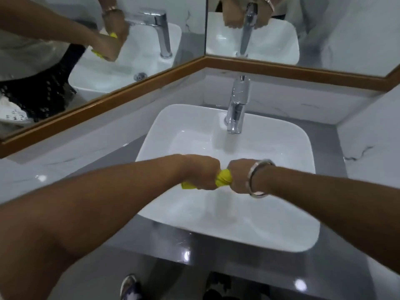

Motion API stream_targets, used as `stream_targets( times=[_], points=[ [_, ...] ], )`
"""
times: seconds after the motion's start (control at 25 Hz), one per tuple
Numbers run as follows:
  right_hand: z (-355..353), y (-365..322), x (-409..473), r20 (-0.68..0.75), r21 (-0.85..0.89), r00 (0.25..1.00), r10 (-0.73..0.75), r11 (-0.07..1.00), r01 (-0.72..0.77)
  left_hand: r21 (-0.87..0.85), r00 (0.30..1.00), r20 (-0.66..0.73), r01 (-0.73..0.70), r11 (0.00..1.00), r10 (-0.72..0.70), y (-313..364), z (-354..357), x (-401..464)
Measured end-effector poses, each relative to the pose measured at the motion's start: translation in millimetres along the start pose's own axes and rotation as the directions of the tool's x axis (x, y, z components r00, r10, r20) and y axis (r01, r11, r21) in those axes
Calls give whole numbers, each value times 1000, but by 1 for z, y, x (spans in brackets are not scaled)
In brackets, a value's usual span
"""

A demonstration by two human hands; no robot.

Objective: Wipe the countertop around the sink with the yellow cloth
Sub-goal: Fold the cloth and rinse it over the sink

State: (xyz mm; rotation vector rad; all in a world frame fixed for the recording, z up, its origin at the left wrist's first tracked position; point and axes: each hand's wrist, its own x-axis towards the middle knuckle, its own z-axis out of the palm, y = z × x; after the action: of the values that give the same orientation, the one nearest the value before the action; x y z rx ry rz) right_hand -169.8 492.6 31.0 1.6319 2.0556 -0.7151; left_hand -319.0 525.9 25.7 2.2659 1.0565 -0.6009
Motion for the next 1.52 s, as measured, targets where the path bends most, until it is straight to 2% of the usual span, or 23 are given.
stream_targets(
  times=[0.04, 0.08, 0.16, 0.24, 0.28, 0.36, 0.4, 0.48, 0.52, 0.56, 0.6, 0.64, 0.68, 0.72, 0.76, 0.8, 0.88, 1.0, 1.08, 1.2, 1.36, 1.52],
  points=[
    [11, 11, 8, -156, -152, 982, -105, 985, 81, -184, 1000, 23, 18, 983, -14, 4, 8, 6],
    [22, 24, 16, -270, -261, 935, -232, 952, 161, -348, 999, 32, 32, 937, -22, 8, 20, 13],
    [40, 45, 31, -360, -465, 812, -460, 843, 271, -603, 995, 79, 99, 792, -63, 20, 45, 19],
    [49, 55, 43, -390, -516, 740, -548, 795, 317, -803, 979, 183, 201, 561, -90, 27, 64, 27],
    [51, 57, 49, -409, -499, 710, -573, 792, 351, -875, 965, 245, 260, 409, -91, 27, 70, 31],
    [54, 58, 62, -442, -483, 656, -612, 778, 401, -923, 930, 362, 367, 115, -64, 27, 78, 37],
    [55, 58, 67, -447, -491, 644, -621, 772, 404, -920, 920, 391, 391, 10, -29, 28, 81, 40],
    [60, 60, 79, -455, -508, 621, -638, 759, 407, -912, 917, 398, 398, -95, 23, 31, 90, 45],
    [62, 60, 82, -447, -511, 620, -645, 753, 414, -912, 918, 396, 396, -112, 23, 32, 93, 45],
    [63, 59, 81, -429, -492, 646, -631, 763, 419, -918, 922, 388, 387, -83, 1, 31, 94, 45],
    [66, 58, 79, -426, -448, 668, -610, 784, 430, -933, 933, 358, 359, 22, -47, 29, 91, 43],
    [67, 55, 74, -424, -365, 713, -558, 826, 430, -921, 949, 295, 312, 233, -108, 24, 87, 38],
    [64, 52, 66, -402, -261, 770, -495, 868, 422, -823, 967, 206, 254, 508, -150, 19, 81, 32],
    [61, 49, 55, -331, -117, 847, -416, 909, 400, -662, 983, 117, 185, 726, -144, 14, 73, 24],
    [58, 48, 44, -232, -9, 903, -362, 929, 370, -511, 993, 46, 117, 852, -109, 8, 64, 16],
    [49, 47, 29, -136, 23, 929, -343, 937, 349, -411, 998, -5, 58, 910, -66, 2, 53, 6],
    [33, 50, 9, -27, 26, 946, -322, 946, 323, -365, 991, -134, -39, 930, -11, -7, 36, -11],
    [22, 53, -2, 8, 93, 967, -254, 963, 252, -332, 960, -278, -114, 936, 18, -26, 28, -23],
    [27, 50, -4, -18, 152, 983, -182, 971, 183, -298, 960, -272, -143, 944, 60, -28, 34, -20],
    [37, 44, -8, -105, 313, 991, -88, 943, 117, -216, 978, -143, -179, 960, 150, -17, 50, -2],
    [44, 32, -27, -143, 355, 987, 67, 935, -12, -92, 948, -238, -240, 966, 213, -25, 50, 14],
    [46, 13, -39, -136, 366, 970, 204, 920, -142, 50, 923, -229, -306, 951, 309, -37, 35, 9]
  ],
)
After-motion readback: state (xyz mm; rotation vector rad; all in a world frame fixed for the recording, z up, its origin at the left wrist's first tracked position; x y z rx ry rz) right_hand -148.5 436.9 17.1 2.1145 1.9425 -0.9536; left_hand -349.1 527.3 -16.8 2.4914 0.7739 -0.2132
